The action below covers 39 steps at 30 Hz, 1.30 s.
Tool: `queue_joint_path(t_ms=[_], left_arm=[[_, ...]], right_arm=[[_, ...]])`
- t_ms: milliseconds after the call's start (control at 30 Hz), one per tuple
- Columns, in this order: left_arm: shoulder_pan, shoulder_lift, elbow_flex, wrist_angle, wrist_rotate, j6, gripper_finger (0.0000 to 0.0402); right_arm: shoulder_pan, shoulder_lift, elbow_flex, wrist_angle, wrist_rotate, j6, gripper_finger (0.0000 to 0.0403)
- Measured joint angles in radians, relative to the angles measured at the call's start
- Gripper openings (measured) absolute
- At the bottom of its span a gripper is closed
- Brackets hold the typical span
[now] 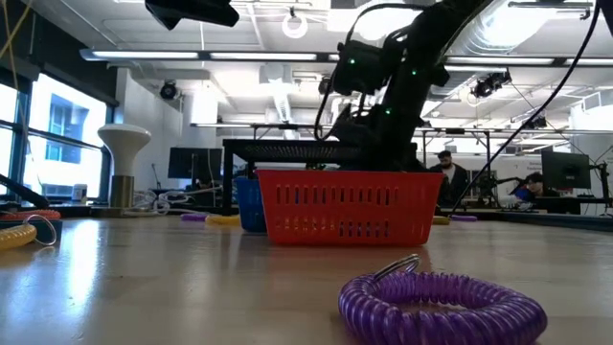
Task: Pick & Place Office Desk Supplies
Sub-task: Put the blue rubber band into the black bin, then put the yellow spring keychain into the red bin
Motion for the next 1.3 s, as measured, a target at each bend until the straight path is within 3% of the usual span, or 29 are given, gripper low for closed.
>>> queue_joint_path(t_ms=[233, 533, 667, 1300], left_arm=[[0.000, 0.000, 0.000, -0.003, 0.000, -0.001, 0.0130], [0.000, 0.000, 0.000, -0.003, 0.000, -0.003, 0.0130], [0.000, 0.000, 0.000, -0.003, 0.000, -0.003, 0.0130], [0.000, 0.000, -0.001, -0.007, 0.000, -0.003, 0.0130]], right_arm=[[0.022, 0.000, 0.000, 0.028, 0.028, -0.026, 0.0036], [0.024, -0.005, 0.000, 0.021, 0.069, -0.023, 0.0144], [0.023, -0.018, 0.000, 0.012, 0.064, -0.028, 0.0173], [0.073, -0.168, 0.000, -0.031, 0.085, -0.136, 0.0173]])
